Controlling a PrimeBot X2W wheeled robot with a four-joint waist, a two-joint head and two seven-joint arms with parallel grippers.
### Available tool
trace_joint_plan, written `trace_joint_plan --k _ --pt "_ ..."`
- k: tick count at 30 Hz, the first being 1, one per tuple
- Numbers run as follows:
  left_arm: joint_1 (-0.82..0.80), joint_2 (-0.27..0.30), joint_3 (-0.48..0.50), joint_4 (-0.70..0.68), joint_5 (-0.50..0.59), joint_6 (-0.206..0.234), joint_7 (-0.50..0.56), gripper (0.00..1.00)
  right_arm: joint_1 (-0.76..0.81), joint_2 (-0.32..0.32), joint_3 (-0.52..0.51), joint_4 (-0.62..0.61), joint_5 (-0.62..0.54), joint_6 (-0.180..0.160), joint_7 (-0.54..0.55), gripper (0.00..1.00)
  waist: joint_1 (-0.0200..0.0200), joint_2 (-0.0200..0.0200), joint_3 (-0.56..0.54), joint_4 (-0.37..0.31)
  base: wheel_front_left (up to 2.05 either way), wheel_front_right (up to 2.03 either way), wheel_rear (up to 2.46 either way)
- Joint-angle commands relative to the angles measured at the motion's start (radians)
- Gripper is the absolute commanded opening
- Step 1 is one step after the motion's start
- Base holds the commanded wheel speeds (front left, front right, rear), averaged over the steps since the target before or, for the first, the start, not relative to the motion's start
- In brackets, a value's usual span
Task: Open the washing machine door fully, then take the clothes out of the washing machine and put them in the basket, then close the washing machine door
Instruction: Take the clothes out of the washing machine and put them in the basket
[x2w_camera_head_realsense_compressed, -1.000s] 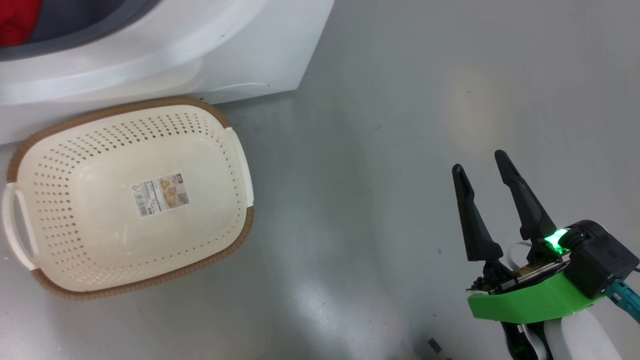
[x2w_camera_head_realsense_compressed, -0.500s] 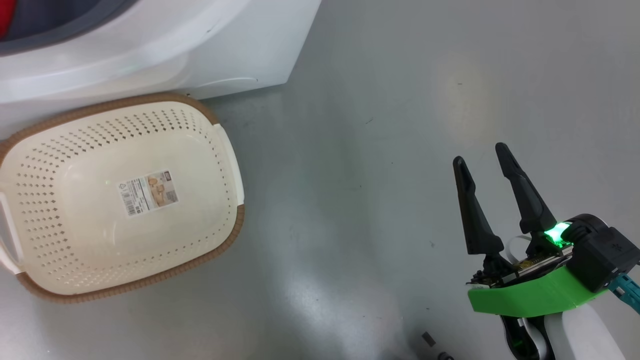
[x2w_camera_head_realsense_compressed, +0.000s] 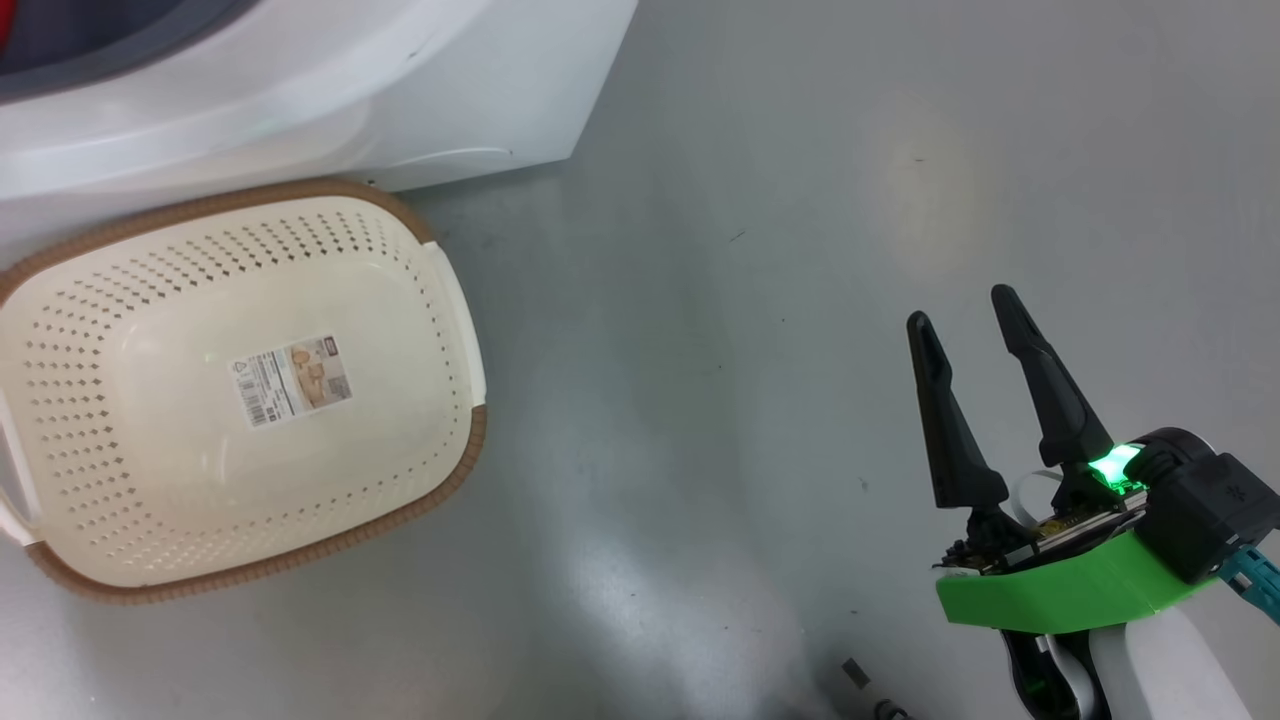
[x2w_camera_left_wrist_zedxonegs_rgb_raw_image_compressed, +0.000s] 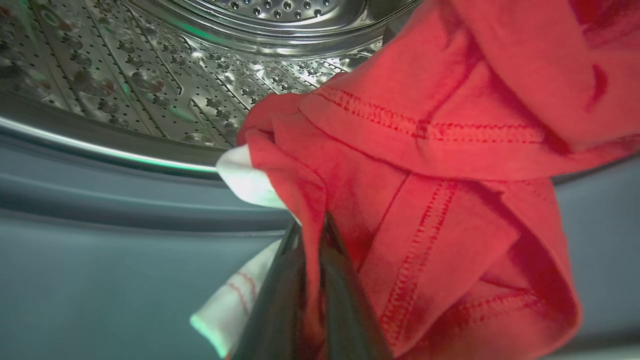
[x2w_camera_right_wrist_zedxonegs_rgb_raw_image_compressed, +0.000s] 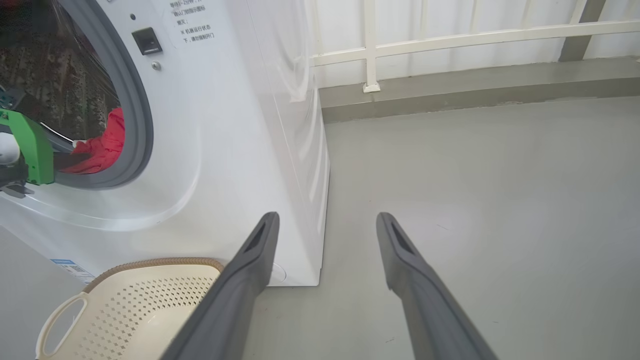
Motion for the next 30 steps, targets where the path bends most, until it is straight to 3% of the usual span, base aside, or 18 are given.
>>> trace_joint_plan --k 1,20,30 --pt "-0.012 0.052 0.011 -0.017 -0.014 -0.008 -0.022 0.0 -0.012 -0.011 0.021 -0.02 0.009 0.006 -0.006 1.0 -0.0001 0.0 0.001 0.004 0.0 0.0 0.0" --pt "0.049 0.054 0.011 -0.089 -0.072 -0.079 -0.226 0.0 -0.026 -0.011 0.016 -0.011 0.007 0.006 -0.006 1.0 -0.0001 0.0 -0.005 0.036 0.0 0.0 0.0" --pt "0.17 0.053 0.032 -0.245 -0.118 -0.081 -0.284 0.0 -0.023 -0.011 0.004 -0.006 0.003 0.006 -0.006 1.0 -0.0001 0.0 -0.042 0.056 0.0 0.0 0.0"
